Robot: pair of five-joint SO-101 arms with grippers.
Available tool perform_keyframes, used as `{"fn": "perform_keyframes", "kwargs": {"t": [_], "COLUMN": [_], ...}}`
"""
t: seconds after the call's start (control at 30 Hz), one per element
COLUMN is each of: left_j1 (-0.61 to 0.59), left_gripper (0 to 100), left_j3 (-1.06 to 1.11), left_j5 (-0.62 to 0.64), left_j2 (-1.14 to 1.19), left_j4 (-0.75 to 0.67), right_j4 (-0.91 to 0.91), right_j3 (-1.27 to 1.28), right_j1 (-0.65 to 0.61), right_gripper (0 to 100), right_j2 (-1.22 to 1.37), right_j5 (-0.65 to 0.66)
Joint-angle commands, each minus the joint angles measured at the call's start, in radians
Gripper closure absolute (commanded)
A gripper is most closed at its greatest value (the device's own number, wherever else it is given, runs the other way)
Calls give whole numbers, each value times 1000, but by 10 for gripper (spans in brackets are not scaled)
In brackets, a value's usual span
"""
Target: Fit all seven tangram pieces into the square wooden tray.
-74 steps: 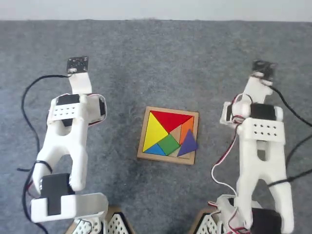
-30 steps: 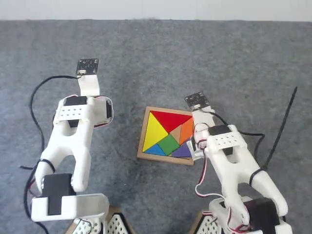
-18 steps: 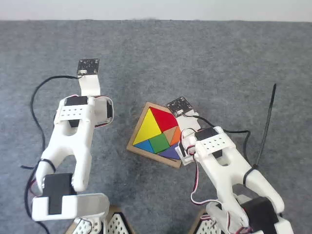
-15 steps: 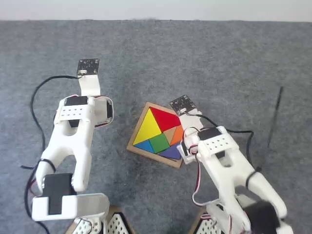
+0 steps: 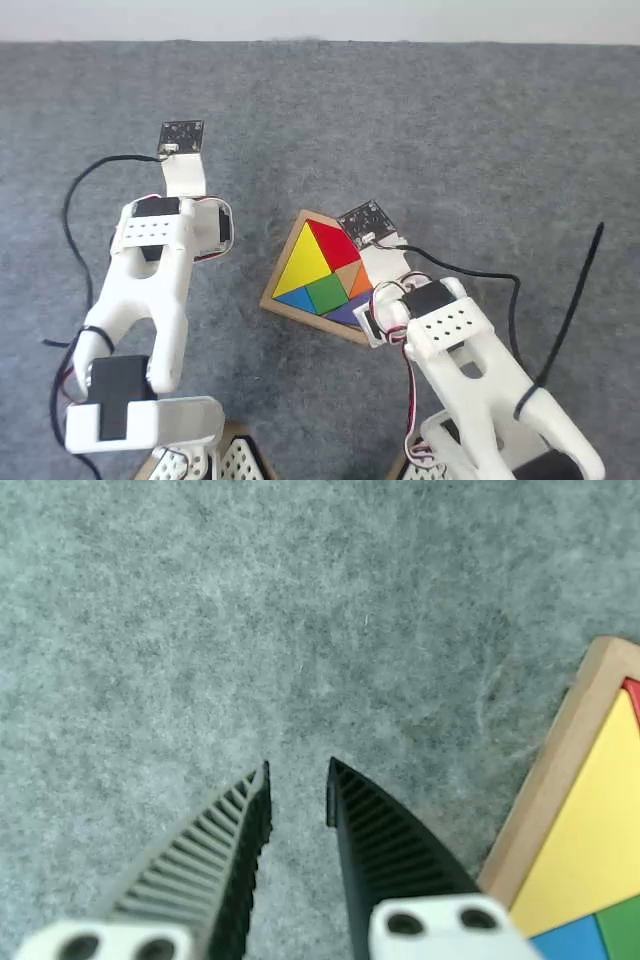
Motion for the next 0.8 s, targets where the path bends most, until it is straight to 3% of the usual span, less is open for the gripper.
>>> {"fn": "perform_keyframes", "kwargs": {"t": [0.0,0.77], "left_j1": [6,5], "left_gripper": [905,905], "left_j3": [-8,-5], "left_j5": [8,8], "left_j2": [-49,-49], "left_j4": [-18,-11], "right_j4": [2,-41], "right_j3": [-9,14], "right_j1": [-12,-19], "right_gripper": [991,989], "right_j2": [-39,-36], "right_j5": [-11,-9]}}
